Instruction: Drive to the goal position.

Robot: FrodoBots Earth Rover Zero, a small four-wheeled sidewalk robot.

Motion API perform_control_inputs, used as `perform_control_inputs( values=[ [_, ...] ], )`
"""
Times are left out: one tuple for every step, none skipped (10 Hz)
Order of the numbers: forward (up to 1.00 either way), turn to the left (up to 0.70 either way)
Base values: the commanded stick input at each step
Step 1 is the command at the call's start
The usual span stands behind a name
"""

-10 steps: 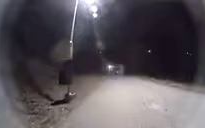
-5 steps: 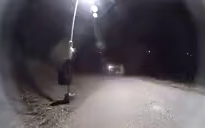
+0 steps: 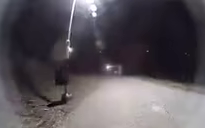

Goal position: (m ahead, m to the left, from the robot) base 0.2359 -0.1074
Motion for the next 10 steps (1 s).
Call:
perform_control_inputs(
  values=[
    [1.0, -0.39],
    [1.0, -0.4],
    [1.0, -0.27],
    [1.0, 0.0],
    [1.0, 0.0],
    [1.0, 0.0],
    [1.0, 0.0],
    [1.0, 0.0],
    [0.37, 0.0],
    [0.0, 0.0]
  ],
)
